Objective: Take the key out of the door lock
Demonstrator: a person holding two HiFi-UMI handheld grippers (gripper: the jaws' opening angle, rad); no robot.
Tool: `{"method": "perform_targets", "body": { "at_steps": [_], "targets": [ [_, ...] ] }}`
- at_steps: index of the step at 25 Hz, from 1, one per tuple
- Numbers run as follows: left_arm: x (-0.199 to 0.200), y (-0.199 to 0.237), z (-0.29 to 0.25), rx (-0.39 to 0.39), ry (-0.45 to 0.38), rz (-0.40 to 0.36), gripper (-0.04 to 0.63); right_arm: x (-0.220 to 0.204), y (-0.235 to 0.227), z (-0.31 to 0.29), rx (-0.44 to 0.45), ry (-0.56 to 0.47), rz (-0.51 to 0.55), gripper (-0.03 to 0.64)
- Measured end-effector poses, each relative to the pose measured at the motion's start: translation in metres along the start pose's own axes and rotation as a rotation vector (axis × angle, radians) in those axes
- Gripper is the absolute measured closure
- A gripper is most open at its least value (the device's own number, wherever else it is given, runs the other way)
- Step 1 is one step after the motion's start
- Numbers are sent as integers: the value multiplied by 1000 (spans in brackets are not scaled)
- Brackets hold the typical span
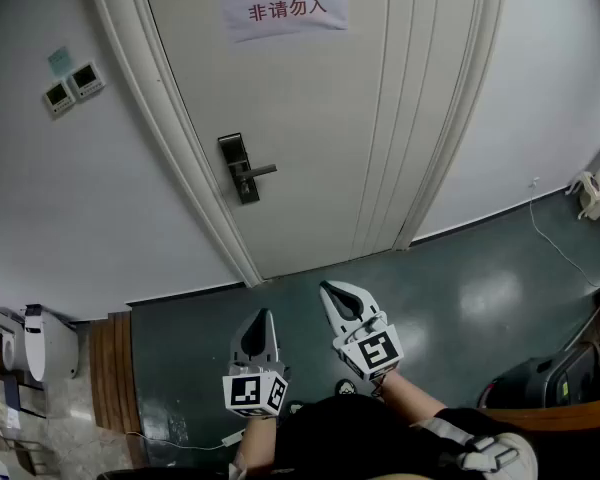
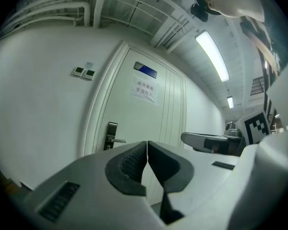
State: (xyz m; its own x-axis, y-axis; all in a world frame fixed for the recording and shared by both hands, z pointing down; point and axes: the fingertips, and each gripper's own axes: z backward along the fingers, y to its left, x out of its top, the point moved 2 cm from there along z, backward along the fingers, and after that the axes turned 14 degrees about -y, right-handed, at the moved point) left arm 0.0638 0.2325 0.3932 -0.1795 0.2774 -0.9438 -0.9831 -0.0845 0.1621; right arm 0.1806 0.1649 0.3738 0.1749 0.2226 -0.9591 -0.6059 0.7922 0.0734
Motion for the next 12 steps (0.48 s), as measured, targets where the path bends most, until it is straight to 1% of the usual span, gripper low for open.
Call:
{"method": "perform_targets", "body": {
  "at_steps": [4, 7, 10, 12],
  "targets": [
    [1, 9, -3, -3, -13, -8, 571, -5, 6, -10, 18, -13, 20, 609],
    [0, 15, 2, 2, -9, -2, 571, -7, 17, -14, 33, -13, 3, 609],
    [-2, 23, 8, 16, -1, 8, 571, -9, 26, -16, 53, -27, -84, 609],
    [-3, 29, 12, 28, 6, 12, 571, -15, 30, -19, 54, -9, -133, 607]
  ]
}}
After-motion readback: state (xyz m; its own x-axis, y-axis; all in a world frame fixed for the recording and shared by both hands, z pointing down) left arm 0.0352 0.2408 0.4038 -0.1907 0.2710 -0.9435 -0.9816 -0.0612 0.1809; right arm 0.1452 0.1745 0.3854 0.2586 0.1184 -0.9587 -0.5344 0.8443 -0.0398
